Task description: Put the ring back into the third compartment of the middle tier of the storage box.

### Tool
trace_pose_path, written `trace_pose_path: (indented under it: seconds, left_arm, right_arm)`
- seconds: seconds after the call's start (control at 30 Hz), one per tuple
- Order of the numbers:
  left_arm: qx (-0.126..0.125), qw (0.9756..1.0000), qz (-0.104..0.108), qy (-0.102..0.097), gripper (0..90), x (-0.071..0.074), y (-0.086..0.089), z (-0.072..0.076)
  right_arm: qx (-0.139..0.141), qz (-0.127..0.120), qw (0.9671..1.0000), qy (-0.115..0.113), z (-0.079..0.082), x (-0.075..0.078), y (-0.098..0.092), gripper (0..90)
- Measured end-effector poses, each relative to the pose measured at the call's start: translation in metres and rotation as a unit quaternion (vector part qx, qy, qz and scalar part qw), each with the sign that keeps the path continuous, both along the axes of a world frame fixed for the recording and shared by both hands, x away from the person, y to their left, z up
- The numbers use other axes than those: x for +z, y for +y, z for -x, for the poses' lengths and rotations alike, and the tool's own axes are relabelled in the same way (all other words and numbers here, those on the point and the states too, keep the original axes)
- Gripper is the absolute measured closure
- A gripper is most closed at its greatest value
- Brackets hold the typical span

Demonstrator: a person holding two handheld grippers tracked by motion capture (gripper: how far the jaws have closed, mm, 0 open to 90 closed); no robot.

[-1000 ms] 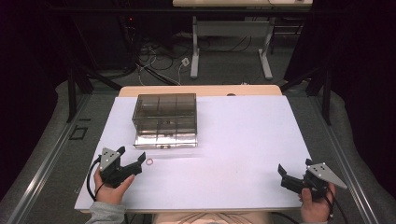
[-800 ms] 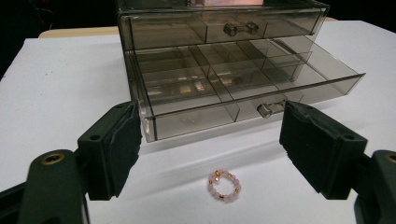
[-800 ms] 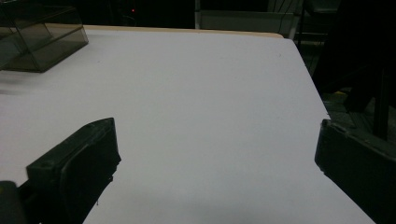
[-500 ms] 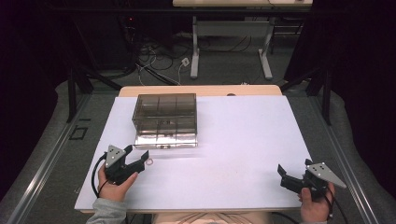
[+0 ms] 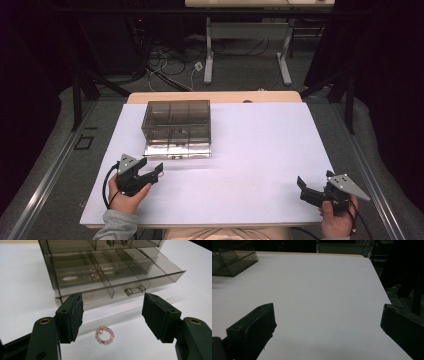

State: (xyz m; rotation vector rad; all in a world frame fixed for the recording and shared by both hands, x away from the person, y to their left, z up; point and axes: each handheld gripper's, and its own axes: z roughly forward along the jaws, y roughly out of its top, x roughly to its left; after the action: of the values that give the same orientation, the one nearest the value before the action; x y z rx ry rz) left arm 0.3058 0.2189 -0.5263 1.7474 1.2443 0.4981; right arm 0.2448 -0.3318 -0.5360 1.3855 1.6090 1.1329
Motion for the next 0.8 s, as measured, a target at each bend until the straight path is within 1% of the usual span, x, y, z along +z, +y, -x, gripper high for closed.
trace_pose_path:
  seconds: [0.03,0.07,0.1,0.17,0.2,0.23,0.27,0.3,0.33,0.37,0.4,0.43,0.47,0.57,0.6,0.67,0.7,0.73,0.77,0.8]
  left_arm:
    - [0.0,1.0,0.0,0.0,35.6,0.0,0.0,0.0]
    - [-0.002,1.0,0.004,0.008,36.5,0.0,0.0,-0.001]
    - [-0.001,0.9999,0.003,0.012,37.8,0.0,-0.001,-0.001]
    - [0.001,0.9997,0.007,0.024,38.8,0.001,-0.002,-0.002]
    - [0.0,0.9995,0.011,0.03,39.8,0.001,-0.002,-0.003]
    - [0.001,0.9993,0.011,0.035,41.0,0.001,-0.002,-0.003]
    - [0.001,0.9991,0.014,0.04,42.0,0.001,-0.002,-0.004]
    - [-0.001,0.9988,0.016,0.047,42.5,0.002,-0.002,-0.004]
    - [0.004,0.9985,0.022,0.05,43.8,0.001,-0.003,-0.005]
    - [0.007,0.9978,0.027,0.059,46.2,0.002,-0.003,-0.005]
    - [0.007,0.9978,0.027,0.059,46.4,0.002,-0.003,-0.005]
    - [0.009,0.997,0.035,0.069,47.1,0.002,-0.003,-0.007]
    - [0.009,0.9965,0.034,0.076,48.2,0.003,-0.003,-0.008]
    - [0.013,0.9957,0.032,0.086,50.2,0.003,-0.003,-0.01]
    - [0.015,0.9951,0.031,0.092,51.4,0.004,-0.003,-0.011]
    - [0.017,0.9942,0.036,0.1,53.0,0.003,-0.003,-0.013]
    - [0.018,0.9938,0.034,0.105,53.7,0.003,-0.003,-0.013]
    - [0.019,0.9928,0.038,0.112,54.5,0.003,-0.003,-0.014]
    - [0.02,0.991,0.04,0.126,54.9,0.003,-0.003,-0.015]
    - [0.02,0.991,0.04,0.126,55.7,0.003,-0.003,-0.015]
  right_arm:
    - [0.0,0.0,1.0,0.0,0.0,0.0,0.0,0.0]
    - [0.0,0.0,1.0,0.0,0.0,0.0,0.0,0.0]
    - [0.002,0.002,0.9999,0.015,0.001,0.001,-0.001,0.0]
    - [0.0,0.001,0.9999,0.016,0.001,0.001,-0.001,0.0]
    - [-0.002,-0.003,1.0,0.002,0.0,-0.001,0.0,0.0]
    - [-0.002,-0.003,1.0,0.002,0.0,-0.001,0.0,0.0]
    - [0.001,0.002,0.9998,0.017,0.001,0.001,-0.001,0.0]
    - [-0.002,0.0,0.9999,0.015,0.001,0.0,0.0,0.0]
    - [0.001,0.001,0.9999,0.017,0.001,0.001,0.0,0.0]
    - [0.0,-0.004,1.0,0.008,0.0,-0.001,0.0,0.0]
    - [0.002,-0.005,1.0,0.005,-0.001,-0.001,0.0,0.0]
    - [0.002,-0.007,1.0,0.006,-0.001,-0.001,0.0,0.0]
    - [0.0,-0.004,1.0,0.008,-0.001,-0.001,0.0,0.0]
    - [0.001,-0.004,1.0,0.008,-0.001,-0.001,0.0,0.0]
    - [0.0,-0.004,1.0,0.005,-0.001,-0.001,0.0,0.0]
    - [0.0,-0.004,1.0,0.003,-0.001,-0.002,0.0,0.0]
    - [0.0,-0.004,1.0,0.005,-0.001,-0.002,0.0,0.0]
    - [0.0,-0.004,1.0,0.005,-0.001,-0.002,0.0,0.0]
    - [0.0,-0.004,1.0,0.005,-0.001,-0.002,0.0,0.0]
    - [0.001,-0.005,1.0,0.005,-0.001,-0.002,0.0,0.0]
